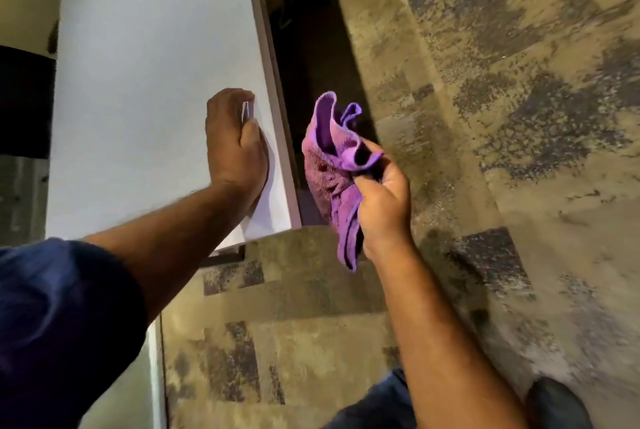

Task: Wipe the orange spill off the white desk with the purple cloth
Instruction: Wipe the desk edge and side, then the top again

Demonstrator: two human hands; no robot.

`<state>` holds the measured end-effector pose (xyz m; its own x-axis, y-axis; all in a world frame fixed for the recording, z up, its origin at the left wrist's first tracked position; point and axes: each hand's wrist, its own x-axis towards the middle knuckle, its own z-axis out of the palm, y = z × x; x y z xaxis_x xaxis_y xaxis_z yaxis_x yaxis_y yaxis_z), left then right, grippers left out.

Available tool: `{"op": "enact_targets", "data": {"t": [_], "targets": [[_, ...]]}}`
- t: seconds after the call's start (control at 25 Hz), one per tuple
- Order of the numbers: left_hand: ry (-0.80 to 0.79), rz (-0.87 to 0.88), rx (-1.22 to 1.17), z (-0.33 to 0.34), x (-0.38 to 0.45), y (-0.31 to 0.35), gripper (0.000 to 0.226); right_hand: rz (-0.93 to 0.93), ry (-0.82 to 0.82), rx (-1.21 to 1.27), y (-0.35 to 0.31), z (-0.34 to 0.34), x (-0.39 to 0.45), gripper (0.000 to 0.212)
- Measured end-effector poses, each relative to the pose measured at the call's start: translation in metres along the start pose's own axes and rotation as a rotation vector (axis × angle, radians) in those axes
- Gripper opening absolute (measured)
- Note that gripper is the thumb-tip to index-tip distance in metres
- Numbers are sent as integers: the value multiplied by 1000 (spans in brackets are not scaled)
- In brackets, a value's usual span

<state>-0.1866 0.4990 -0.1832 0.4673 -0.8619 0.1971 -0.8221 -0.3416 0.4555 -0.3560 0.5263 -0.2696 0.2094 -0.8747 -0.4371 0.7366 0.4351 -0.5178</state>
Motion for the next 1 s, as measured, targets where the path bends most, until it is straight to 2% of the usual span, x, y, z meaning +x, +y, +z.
{"op": "enact_targets", "data": {"t": [0.2,0.32,0.4,0.56,0.72,0.84,0.92,1.0], "targets": [[-1,25,13,1,2,-8,40,-105,-106,-260,-32,70,104,42],[-20,0,-6,1,6,-7,43,-128,-307,-562,-24,113,132,47],[-21,1,14,1,4,-6,44,-154,-357,-745,-13,119,133,50],[-39,-6,34,-2,3,-2,46,-133,-350,-729,-12,85,110,55],[-70,-29,87,-4,0,10,49,-132,-521,-821,-34,39,53,57],[-90,-66,132,-9,-1,16,48,29,-563,-940,-53,20,34,56],[-102,-72,143,-9,-3,20,46,102,-492,-785,-63,20,24,47],[-88,-83,133,-10,-1,22,45,101,-346,-621,-71,27,21,52]]}}
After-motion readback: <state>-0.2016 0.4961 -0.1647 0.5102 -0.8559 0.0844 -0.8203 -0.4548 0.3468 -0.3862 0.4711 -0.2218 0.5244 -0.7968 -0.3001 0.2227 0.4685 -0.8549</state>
